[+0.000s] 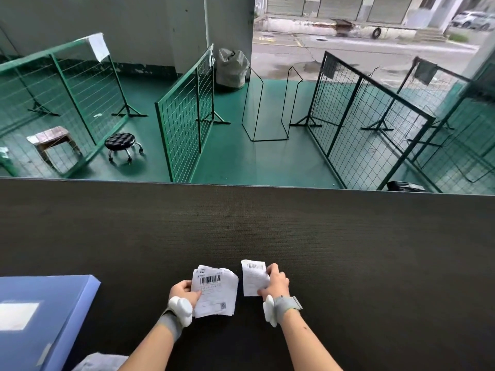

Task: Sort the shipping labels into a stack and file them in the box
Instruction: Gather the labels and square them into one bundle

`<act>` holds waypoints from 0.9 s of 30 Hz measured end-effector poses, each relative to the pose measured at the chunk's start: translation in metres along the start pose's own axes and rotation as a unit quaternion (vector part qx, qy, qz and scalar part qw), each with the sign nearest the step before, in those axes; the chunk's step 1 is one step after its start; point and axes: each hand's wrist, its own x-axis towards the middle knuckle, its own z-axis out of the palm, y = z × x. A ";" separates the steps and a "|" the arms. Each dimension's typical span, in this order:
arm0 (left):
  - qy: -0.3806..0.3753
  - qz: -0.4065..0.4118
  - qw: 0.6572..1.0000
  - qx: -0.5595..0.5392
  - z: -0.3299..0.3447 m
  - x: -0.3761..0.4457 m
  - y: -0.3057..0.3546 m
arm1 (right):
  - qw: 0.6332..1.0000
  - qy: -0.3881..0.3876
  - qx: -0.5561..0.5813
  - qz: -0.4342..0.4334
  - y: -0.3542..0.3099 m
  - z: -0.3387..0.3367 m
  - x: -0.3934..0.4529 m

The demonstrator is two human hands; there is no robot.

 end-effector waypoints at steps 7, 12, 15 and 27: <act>0.006 -0.003 1.000 -0.005 -0.002 0.002 -0.001 | 0.983 0.024 0.177 0.049 -0.003 -0.005 -0.002; 0.018 0.003 0.999 -0.027 -0.003 0.006 0.000 | 0.954 0.000 0.298 -0.021 -0.015 -0.023 -0.004; -0.019 0.018 0.997 -0.067 0.001 0.006 0.003 | 0.955 -0.150 0.248 -0.059 -0.024 -0.031 -0.007; -0.146 0.056 0.981 -0.116 0.013 0.003 0.013 | 0.968 -0.185 0.153 -0.072 -0.042 -0.008 -0.015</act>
